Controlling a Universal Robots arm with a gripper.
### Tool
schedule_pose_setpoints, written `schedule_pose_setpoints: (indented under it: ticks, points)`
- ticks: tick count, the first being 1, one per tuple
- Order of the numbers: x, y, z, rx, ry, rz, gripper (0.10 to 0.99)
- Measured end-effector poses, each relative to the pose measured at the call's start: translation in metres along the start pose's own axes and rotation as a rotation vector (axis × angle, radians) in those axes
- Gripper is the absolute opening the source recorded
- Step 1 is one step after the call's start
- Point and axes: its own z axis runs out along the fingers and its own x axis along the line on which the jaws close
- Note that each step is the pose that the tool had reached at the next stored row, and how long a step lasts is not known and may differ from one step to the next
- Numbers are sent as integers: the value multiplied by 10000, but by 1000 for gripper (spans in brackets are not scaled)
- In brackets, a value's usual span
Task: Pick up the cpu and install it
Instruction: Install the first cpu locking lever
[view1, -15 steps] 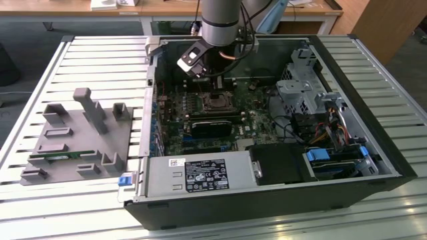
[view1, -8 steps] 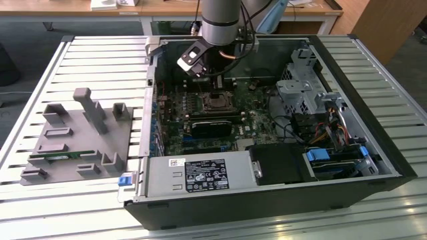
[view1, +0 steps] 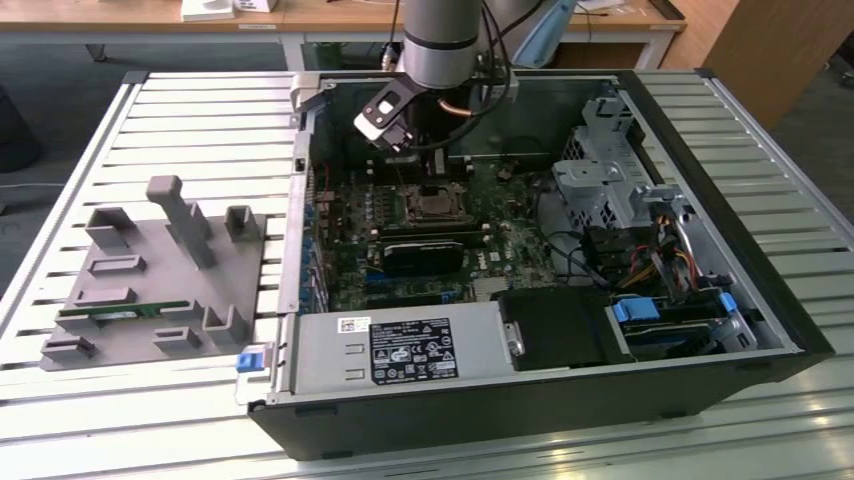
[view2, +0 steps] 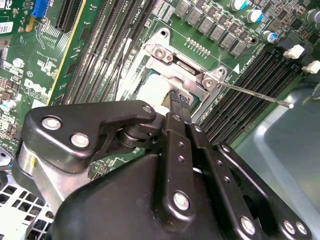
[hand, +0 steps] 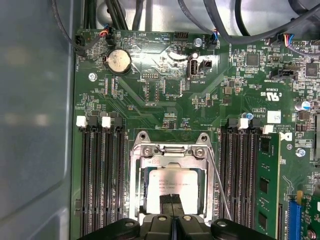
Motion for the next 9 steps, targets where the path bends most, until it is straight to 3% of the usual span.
schedule_pose_setpoints:
  ticks: [9]
  points:
    - [-2, 0, -52, 1, -2, 0, 106]
